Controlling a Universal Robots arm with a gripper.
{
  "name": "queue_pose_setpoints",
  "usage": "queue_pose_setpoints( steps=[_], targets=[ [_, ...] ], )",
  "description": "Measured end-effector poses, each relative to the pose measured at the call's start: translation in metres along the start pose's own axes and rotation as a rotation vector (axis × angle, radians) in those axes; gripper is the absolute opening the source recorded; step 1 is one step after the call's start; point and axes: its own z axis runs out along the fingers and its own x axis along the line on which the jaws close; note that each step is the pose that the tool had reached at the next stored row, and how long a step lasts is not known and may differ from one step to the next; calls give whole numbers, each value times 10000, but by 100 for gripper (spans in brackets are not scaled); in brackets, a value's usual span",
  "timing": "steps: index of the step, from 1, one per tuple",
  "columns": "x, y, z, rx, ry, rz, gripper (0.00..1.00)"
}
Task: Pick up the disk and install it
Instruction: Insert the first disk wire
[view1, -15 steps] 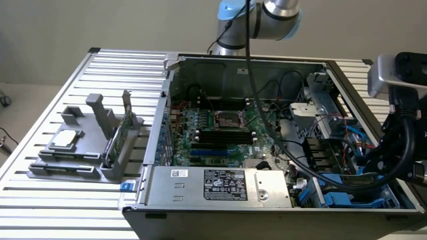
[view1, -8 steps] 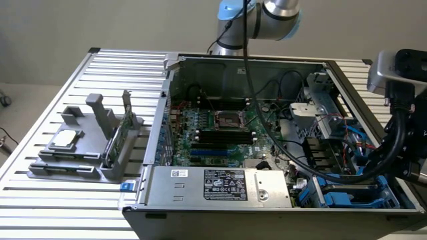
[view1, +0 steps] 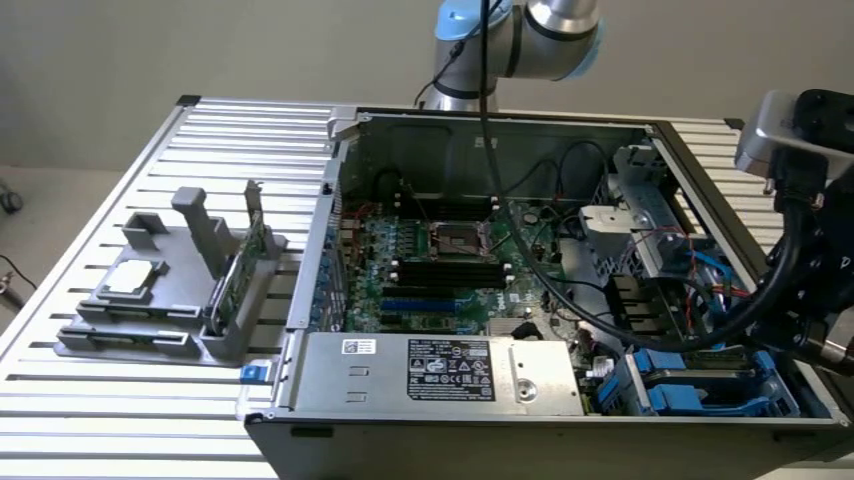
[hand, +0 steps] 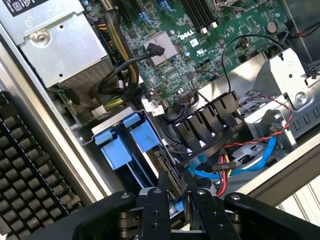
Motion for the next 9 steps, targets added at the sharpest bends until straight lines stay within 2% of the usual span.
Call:
queue_pose_setpoints(
  steps=[2,4,9],
  targets=[
    [0,0,1,-93,63,211,25],
    [1,0,1,-146,106,439,25],
    [1,-1,1,-157,137,1079,25]
  ],
)
